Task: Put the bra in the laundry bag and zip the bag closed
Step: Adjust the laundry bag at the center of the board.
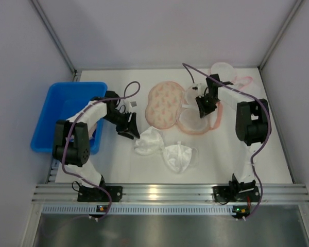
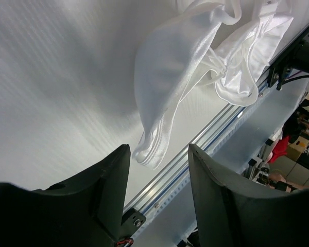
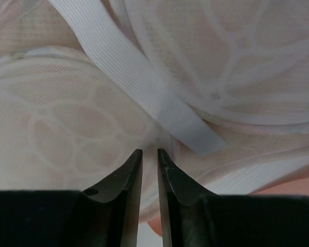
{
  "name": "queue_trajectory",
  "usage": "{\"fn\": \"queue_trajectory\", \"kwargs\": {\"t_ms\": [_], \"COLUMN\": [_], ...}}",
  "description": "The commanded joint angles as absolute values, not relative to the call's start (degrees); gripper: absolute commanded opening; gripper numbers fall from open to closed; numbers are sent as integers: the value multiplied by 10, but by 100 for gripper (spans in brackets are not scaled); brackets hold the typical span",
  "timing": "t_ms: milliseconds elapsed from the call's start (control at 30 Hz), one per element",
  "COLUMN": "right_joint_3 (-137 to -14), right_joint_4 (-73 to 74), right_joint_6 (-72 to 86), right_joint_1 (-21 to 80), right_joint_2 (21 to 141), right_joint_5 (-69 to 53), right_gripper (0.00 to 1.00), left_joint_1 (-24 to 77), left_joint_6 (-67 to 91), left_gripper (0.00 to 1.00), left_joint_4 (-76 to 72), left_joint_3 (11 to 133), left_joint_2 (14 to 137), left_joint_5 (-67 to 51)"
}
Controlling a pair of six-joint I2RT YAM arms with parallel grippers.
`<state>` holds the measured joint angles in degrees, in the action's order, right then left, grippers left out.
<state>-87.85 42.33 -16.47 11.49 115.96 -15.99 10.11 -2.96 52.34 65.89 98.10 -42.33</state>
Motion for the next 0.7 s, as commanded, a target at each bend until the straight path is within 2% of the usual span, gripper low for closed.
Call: {"fn": "queue_trajectory", "kwargs": {"t_ms": [0, 133, 200, 300, 333, 433, 567, 667], "right_joint_3": [-837, -790, -789, -816, -826, -865, -926, -977], "right_joint_4": [432, 427, 425, 418, 415, 383, 360, 405], "right_joint_6": [-166, -142, -109, -54, -40, 27, 23, -60], "right_joint_1": [114, 144, 157, 175, 178, 177, 152, 143], "right_joint_2": [1149, 1144, 1150, 1152, 1151, 1126, 1100, 1130], "right_joint_5": [-124, -169, -212, -289, -314, -373, -338, -284], "right_gripper": [18, 11, 12, 20, 29, 41, 46, 43], "left_joint_1": [76, 63, 63, 66, 68, 81, 102, 115], "left_joint_6": [-41, -25, -11, 40, 62, 96, 125, 134], "left_gripper": [55, 55, 55, 55, 55, 54, 52, 49], "left_joint_4": [533, 528, 508, 474, 449, 415, 394, 393], "left_joint_3": [690, 749, 772, 809, 819, 862, 929, 959], "left_joint_2": [935, 943, 958, 999, 1011, 1074, 1145, 1202], "left_joint_5": [-425, -419, -410, -399, -396, -376, -342, -312]}}
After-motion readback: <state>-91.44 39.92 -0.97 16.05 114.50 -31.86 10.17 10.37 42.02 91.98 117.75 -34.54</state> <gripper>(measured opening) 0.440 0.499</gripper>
